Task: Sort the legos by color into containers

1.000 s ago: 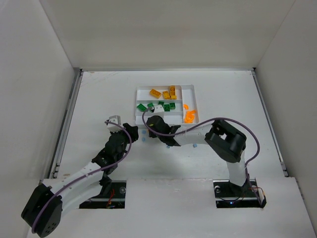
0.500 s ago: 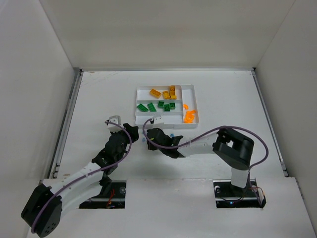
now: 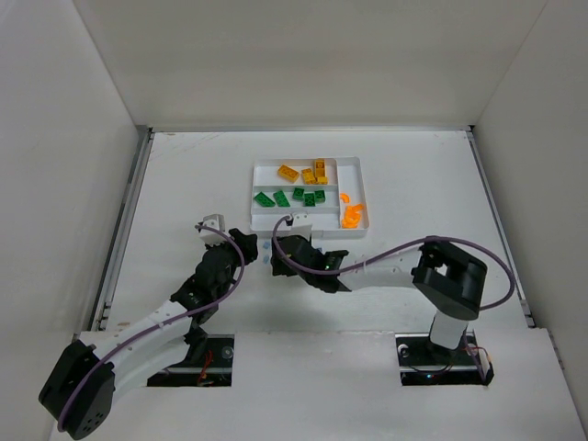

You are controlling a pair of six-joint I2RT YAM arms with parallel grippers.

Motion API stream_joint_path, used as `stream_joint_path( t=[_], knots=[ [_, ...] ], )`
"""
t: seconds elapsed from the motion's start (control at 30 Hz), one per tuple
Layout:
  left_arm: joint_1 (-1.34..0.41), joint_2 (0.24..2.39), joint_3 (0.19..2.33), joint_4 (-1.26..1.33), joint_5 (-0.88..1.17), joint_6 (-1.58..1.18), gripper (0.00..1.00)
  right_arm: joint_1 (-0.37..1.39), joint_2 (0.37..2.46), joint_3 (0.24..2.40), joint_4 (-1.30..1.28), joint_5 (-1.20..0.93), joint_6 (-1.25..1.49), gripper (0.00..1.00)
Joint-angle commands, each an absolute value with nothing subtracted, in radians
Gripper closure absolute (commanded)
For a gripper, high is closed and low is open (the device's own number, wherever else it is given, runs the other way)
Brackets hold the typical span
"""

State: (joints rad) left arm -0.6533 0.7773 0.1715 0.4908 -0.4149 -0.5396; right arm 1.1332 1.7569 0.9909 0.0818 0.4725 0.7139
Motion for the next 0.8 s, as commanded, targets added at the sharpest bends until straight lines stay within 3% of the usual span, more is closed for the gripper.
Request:
stream_joint_path(
  t=[0.0,0.77],
  knots=[
    [-0.657,0.767,0.167,0.541,-0.42,-0.542,0.59,1.137,1.799,1.051,0.063,0.492,0.732,0.36],
    [-0.643,0.79,0.172,0.543,-0.405,-0.546,0.58,1.134,1.93,1.155,-0.038,0.607,0.69,0.39]
  ],
)
